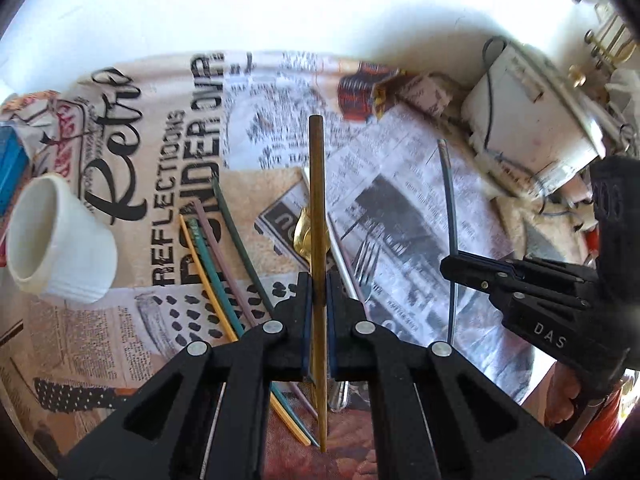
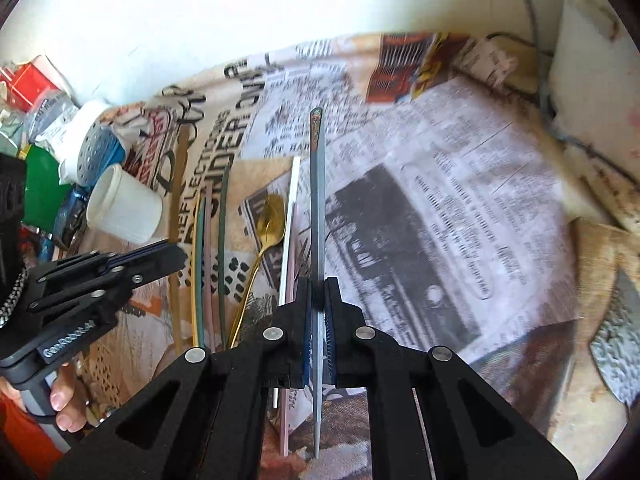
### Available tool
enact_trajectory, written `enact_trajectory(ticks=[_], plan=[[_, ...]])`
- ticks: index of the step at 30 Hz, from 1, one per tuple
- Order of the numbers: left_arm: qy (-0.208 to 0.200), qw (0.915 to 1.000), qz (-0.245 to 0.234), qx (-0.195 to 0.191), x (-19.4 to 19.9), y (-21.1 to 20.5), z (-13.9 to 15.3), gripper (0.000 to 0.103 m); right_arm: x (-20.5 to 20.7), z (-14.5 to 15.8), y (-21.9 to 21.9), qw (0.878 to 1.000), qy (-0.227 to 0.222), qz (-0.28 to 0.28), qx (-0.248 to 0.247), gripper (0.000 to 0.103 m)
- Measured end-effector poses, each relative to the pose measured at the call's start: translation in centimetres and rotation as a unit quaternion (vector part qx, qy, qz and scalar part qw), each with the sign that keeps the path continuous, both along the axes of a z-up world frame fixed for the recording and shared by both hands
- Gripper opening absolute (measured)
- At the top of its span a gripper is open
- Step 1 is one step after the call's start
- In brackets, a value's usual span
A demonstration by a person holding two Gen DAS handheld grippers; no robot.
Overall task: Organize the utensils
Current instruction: 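Lift the chopstick with the left tool into the white cup while the right tool inserts the rod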
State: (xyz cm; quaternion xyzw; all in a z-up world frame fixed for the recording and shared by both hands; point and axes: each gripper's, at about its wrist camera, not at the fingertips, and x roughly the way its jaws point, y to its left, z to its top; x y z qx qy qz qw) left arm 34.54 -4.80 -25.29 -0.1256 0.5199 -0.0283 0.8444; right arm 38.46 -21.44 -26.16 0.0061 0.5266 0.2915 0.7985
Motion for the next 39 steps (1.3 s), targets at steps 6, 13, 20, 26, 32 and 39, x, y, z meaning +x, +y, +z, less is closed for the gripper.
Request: enact_trajectory(ticks=[6, 13, 20, 26, 32, 39], plan=[[-0.05, 0.9984, 0.026, 0.001, -1.7, 0.6, 3.4, 0.005, -1.1, 3.1, -0.9, 0.999, -0.039, -0.009, 0.021, 0.006], [-0.099, 0.9931, 0.061, 0.013, -3.9, 2.0, 7.2, 0.005, -2.2, 6.4, -1.3, 0.995, -0.081, 0.003, 0.049, 0.006], [-0.146, 0.9821, 0.116, 0.025, -6.4, 4.3, 10.5, 0.005, -2.5, 9.7, 1.5, 0.988, -0.122, 0.04, 0.08, 0.006], [-0.18, 0.9718, 0.148, 0.032, -7.4, 7.3, 12.8, 0.005, -2.8, 12.3, 4.8, 0.982, -0.146, 0.057, 0.107, 0.006], [-0.211, 0.9648, 0.147, 0.055, -7.8, 10.6, 14.7, 0.005, -3.7, 14.7, 7.9, 0.974, -0.178, 0.059, 0.125, 0.006], [-0.226, 0.9598, 0.157, 0.053, -7.7, 14.9, 15.7, 0.005, -3.7, 16.6, 12.9, 0.969, -0.195, 0.067, 0.134, 0.006]])
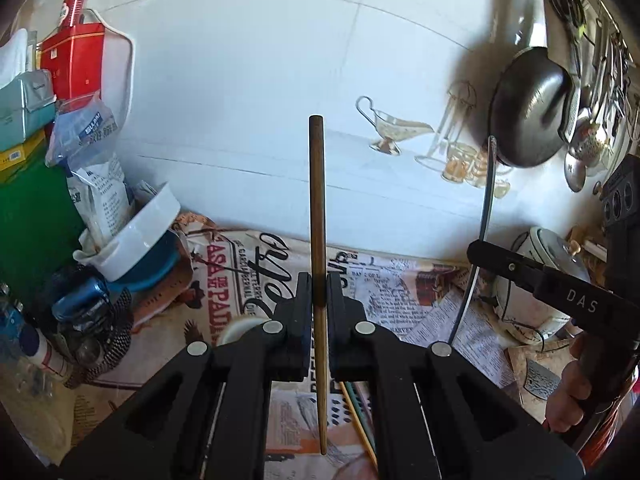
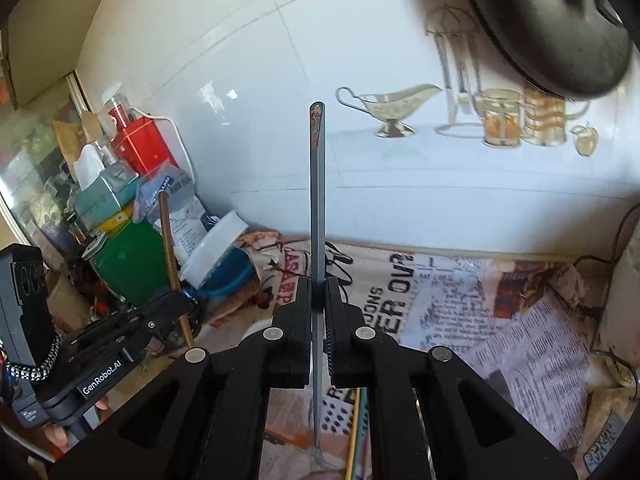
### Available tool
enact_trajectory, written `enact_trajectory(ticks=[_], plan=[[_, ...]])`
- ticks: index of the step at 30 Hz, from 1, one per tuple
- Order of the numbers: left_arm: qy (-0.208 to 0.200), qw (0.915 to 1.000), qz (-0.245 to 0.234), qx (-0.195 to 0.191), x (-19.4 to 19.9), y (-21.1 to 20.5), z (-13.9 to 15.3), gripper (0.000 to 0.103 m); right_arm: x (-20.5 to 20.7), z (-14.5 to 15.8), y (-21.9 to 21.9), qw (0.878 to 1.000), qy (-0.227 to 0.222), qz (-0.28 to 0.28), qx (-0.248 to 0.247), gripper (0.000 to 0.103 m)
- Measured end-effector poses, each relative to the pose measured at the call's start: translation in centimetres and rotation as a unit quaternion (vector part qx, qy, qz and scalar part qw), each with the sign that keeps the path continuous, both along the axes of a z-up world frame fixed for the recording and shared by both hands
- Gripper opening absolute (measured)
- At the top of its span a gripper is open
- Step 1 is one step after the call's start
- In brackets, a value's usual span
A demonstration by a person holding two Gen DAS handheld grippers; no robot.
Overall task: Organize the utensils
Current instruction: 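Lift the chopstick with the left tool into the white cup while the right tool inserts the rod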
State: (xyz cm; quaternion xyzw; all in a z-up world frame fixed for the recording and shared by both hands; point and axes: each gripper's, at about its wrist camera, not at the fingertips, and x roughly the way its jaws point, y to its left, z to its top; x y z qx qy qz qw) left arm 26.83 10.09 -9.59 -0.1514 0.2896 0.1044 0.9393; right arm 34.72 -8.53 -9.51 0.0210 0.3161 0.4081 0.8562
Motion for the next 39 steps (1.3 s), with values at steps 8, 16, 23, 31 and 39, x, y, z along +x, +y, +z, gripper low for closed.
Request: enact_trajectory(ticks=[8, 16, 23, 31, 39], plan=[[-0.017, 0.9998, 0.01, 0.0, 1.0, 4.8, 0.1, 0.005, 0.9, 0.2, 5.9, 1.0, -0.013, 0.007, -0.001, 0.006], [-0.019, 0.9998, 0.003, 0.002, 3.6, 7.7, -1.6, 0.005, 2.9, -1.3, 11.1, 1.0, -0.013, -0.001, -0.004, 0.006], [0.003, 1.0, -0.009, 0.002, 6.6, 8.8, -5.0, 0.005, 4.5, -4.2, 13.0, 1.0, 0.022, -0.007, -0.016, 0.006], [0.03, 0.9993, -0.022, -0.004, 7.7, 8.9, -8.5, 0.005, 4.4, -8.1, 13.8, 0.997, 0.056, -0.007, -0.045, 0.006], [0.077, 0.9966, -0.021, -0.016, 7.0, 8.7, -11.1, 0.005, 3.3, -10.1, 13.8, 0.994, 0.08, 0.01, -0.079, 0.006]])
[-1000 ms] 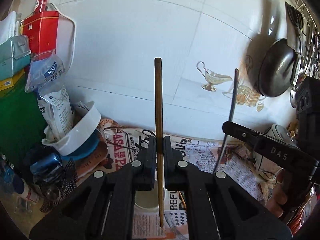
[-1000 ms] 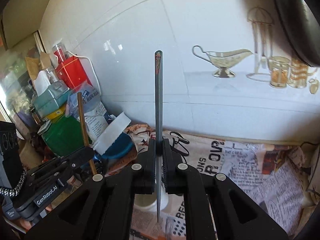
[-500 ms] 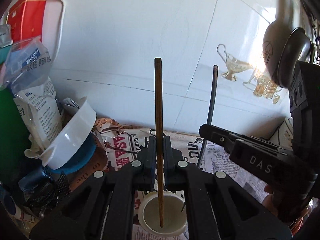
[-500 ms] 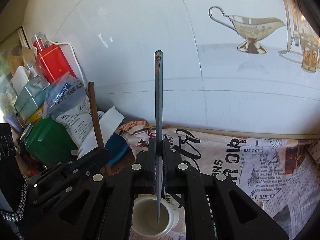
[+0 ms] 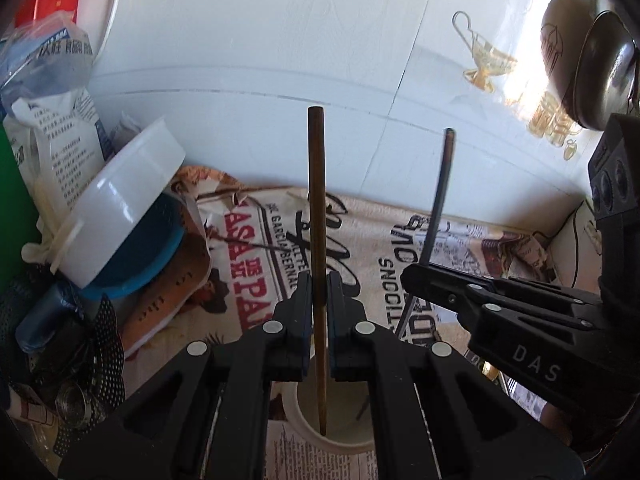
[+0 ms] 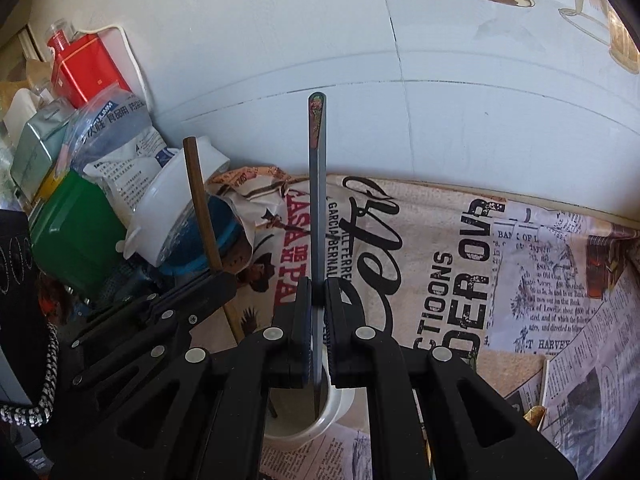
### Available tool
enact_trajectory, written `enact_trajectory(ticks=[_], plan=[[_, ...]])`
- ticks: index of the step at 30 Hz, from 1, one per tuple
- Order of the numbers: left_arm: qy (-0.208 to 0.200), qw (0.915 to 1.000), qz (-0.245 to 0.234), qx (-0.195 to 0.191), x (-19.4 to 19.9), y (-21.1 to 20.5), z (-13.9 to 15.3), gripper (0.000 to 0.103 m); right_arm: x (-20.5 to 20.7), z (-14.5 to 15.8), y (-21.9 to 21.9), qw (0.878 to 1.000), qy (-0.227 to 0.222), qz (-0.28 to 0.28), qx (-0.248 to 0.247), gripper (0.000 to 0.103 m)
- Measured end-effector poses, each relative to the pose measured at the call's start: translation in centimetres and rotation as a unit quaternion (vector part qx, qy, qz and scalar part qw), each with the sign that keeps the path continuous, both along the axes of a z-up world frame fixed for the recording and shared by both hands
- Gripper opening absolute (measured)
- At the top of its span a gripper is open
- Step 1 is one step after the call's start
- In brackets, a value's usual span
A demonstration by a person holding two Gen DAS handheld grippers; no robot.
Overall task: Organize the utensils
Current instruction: 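Lift the chopstick with the left tool into the white cup while the right tool inserts the rod, then open both tools to release the chopstick and rod in the cup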
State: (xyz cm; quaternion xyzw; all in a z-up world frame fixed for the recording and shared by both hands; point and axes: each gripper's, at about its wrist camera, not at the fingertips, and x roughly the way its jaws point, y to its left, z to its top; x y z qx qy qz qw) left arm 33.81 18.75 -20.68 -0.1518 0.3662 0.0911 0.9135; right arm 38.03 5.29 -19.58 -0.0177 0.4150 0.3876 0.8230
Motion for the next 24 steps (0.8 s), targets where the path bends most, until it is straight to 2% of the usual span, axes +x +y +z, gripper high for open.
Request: enact_trajectory(ticks=[9, 17, 20, 24], plan=[[0.046, 0.9988, 0.0, -0.019, -0.8, 0.1, -1.2, 0.005, -0.7, -0.9, 0.0, 0.999, 0.013, 0.018, -0.027, 0.007], [0.068, 0.9976, 0.001, -0.009, -2.1, -0.8, -0.8, 0.005, -1.4, -0.1, -0.9, 0.999, 0.017, 0.028, -0.029, 0.008], [0.074, 0.9973, 0.003, -0.004, -2.7, -1.2, -0.5, 0.008, -1.8, 0.5, -1.5, 0.999, 0.014, 0.029, -0.028, 0.009], [0.069, 0.9975, 0.01, 0.009, -3.7, -1.9, 0.9, 0.019, -2.5, 1.4, -2.6, 0.999, 0.005, 0.034, -0.026, 0.018]])
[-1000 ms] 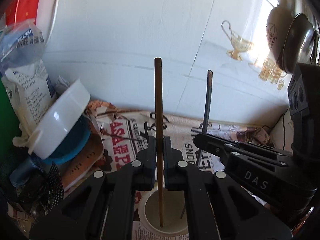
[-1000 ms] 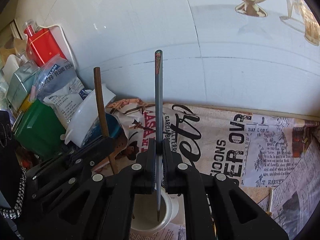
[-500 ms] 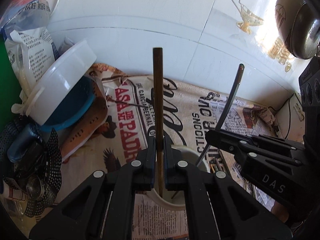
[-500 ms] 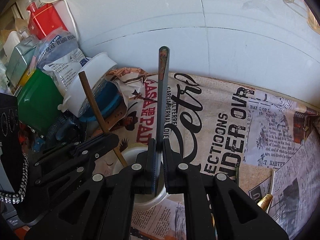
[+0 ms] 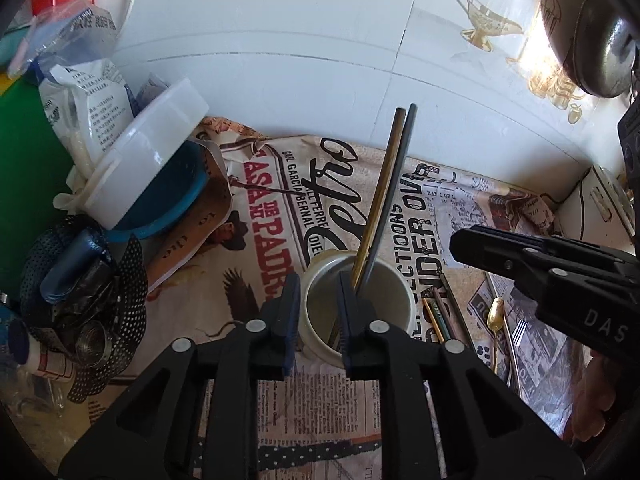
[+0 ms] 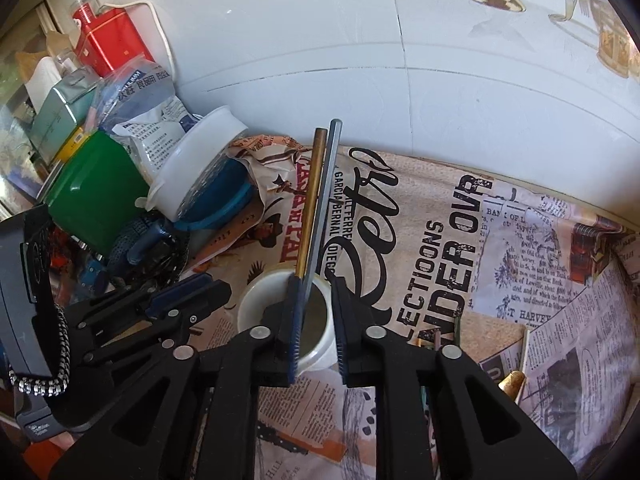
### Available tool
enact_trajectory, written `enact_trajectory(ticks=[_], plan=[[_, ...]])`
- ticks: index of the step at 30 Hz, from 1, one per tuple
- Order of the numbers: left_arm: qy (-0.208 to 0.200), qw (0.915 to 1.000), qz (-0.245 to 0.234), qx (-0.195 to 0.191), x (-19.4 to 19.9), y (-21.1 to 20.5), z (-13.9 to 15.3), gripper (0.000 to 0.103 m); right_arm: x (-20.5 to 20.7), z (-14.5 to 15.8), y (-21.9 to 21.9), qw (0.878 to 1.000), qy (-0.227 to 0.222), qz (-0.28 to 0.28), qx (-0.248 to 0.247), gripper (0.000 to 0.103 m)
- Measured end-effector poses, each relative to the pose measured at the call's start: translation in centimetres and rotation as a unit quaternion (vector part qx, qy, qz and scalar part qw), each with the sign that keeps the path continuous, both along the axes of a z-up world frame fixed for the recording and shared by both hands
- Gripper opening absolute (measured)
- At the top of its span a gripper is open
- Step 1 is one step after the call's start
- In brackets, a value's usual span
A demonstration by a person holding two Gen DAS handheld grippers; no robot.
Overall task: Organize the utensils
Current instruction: 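Open both tools to release the chopstick and rod in the cup, then grasp a yellow stick with the left tool while the right tool grasps a pink chopstick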
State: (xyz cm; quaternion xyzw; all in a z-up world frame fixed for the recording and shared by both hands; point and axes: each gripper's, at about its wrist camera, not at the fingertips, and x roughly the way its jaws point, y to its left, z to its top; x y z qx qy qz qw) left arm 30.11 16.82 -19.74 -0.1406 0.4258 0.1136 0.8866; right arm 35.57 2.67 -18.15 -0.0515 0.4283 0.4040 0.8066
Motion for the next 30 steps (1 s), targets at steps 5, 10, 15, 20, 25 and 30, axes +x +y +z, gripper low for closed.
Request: enact_trajectory(ticks=[5, 10, 15, 20, 25, 30], plan=[[-0.02, 0.9996, 0.011, 0.014, -1.1, -1.1, 2.5, 0.036, -1.0, 1.8, -2.0, 1.0, -0.026, 0.003, 0.009, 0.024], [-0.046, 0.9985, 0.017, 0.024, -2.2, -2.6, 4.6, 0.053, -1.7, 3.2, -4.3, 0.999, -0.045, 0.002, 0.018, 0.038], [-0.063, 0.9974, 0.018, 0.028, -2.8, -4.6, 6.0, 0.064, -2.1, 4.1, -6.9, 0.997, -0.071, -0.005, 0.008, 0.047], [-0.067, 0.9971, 0.021, 0.03, -3.0, -6.7, 6.6, 0.077, -2.0, 4.1, -10.0, 0.996, -0.084, -0.015, -0.002, 0.049], [-0.07, 0.9964, 0.029, 0.037, -2.9, -8.9, 6.7, 0.086, -1.8, 3.6, -12.8, 0.996, -0.083, -0.025, -0.005, 0.049], [-0.063, 0.9968, 0.029, 0.04, -2.3, -11.1, 5.9, 0.086, -1.5, 2.6, -15.4, 0.996, -0.079, -0.033, -0.014, 0.049]])
